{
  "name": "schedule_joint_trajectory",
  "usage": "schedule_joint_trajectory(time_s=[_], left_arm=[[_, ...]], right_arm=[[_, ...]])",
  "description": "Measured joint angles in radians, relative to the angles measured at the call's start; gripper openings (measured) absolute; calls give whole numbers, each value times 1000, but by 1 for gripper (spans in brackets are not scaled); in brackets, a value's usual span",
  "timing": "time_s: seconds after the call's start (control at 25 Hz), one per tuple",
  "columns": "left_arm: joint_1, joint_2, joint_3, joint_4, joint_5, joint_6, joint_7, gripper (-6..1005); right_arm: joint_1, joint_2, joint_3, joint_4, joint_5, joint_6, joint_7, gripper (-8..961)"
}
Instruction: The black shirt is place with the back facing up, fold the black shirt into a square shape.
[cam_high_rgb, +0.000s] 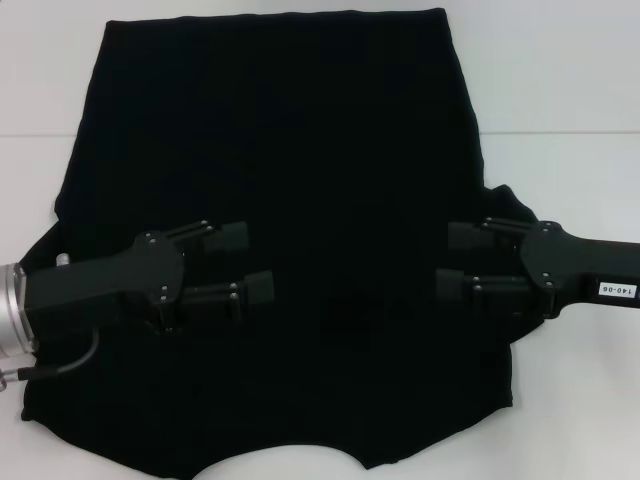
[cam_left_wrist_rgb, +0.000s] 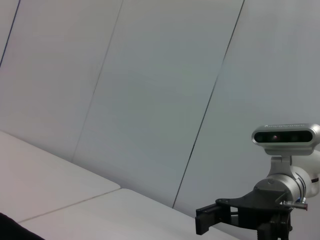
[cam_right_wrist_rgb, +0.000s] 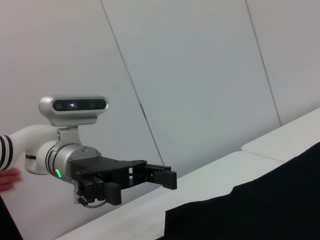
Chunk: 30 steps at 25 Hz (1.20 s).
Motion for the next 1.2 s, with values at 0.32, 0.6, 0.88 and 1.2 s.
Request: schedule_joint_trajectory(time_s=[0.32,0.6,0.88,1.2], left_arm=[[7,2,-16,11,3,-45,-40,877],[22,22,-155,33,68,-238,-197,877],[52,29,-246,83,171,-355,-264,877],[114,23,-313,148,194,-429,-337,876]], right_arm=[[6,2,14,0,1,0,0,883],[15,9,29,0,4,4,0,882],[19,21,31,1,29,19,0,883],[35,30,28,2,30,44,2,883]])
